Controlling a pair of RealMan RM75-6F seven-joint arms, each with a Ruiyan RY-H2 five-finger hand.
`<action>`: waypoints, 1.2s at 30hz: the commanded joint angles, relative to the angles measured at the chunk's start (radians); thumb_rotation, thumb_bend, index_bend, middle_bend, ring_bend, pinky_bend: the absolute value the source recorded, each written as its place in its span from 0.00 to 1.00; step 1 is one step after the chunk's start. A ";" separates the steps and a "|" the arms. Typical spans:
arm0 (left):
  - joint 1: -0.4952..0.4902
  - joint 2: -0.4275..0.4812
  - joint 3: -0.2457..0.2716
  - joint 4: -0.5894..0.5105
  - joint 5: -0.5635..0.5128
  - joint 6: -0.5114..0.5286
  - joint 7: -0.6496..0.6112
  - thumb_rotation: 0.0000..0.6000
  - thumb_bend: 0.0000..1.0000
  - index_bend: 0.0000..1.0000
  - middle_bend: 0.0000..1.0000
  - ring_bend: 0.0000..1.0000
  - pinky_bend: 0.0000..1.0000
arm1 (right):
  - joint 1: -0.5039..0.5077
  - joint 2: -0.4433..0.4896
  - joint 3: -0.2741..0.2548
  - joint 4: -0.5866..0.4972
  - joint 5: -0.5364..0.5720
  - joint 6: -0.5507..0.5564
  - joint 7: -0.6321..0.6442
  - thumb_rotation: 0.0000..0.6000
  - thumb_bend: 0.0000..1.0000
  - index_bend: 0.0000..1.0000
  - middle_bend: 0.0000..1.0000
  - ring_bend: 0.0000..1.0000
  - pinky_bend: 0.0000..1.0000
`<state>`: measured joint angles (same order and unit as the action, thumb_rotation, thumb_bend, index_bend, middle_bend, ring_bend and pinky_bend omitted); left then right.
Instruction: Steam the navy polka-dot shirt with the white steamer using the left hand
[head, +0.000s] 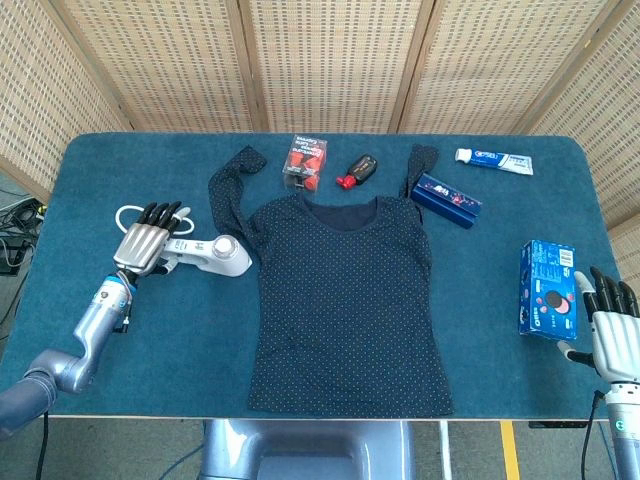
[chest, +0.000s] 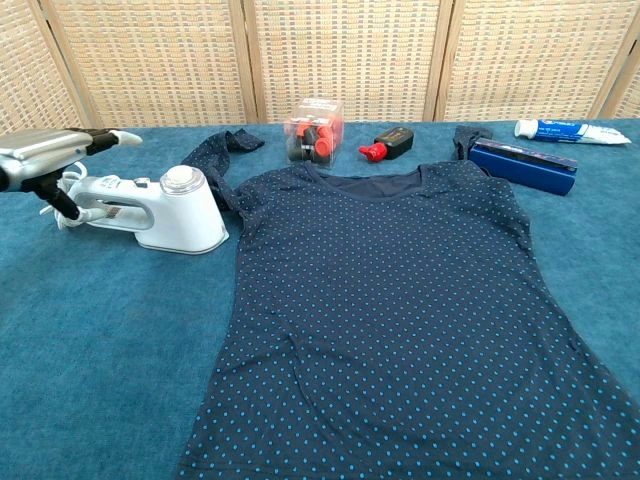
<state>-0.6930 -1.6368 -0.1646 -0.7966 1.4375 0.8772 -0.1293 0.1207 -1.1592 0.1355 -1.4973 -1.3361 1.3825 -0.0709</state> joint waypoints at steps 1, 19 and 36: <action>-0.026 -0.030 0.000 0.039 0.001 -0.008 -0.029 1.00 0.34 0.00 0.00 0.00 0.00 | 0.001 -0.001 0.000 0.000 0.001 -0.001 -0.001 1.00 0.00 0.00 0.00 0.00 0.00; -0.129 -0.150 0.017 0.226 -0.009 -0.095 -0.048 1.00 0.33 0.00 0.00 0.00 0.00 | -0.002 0.006 -0.003 -0.006 -0.007 0.009 0.011 1.00 0.00 0.01 0.00 0.00 0.00; -0.142 -0.233 0.051 0.360 0.033 0.001 -0.182 1.00 0.48 0.61 0.50 0.40 0.39 | 0.000 0.005 -0.003 -0.005 -0.002 0.006 0.007 1.00 0.00 0.01 0.00 0.00 0.00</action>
<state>-0.8364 -1.8608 -0.1198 -0.4504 1.4633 0.8647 -0.3065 0.1208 -1.1543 0.1321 -1.5021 -1.3383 1.3880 -0.0634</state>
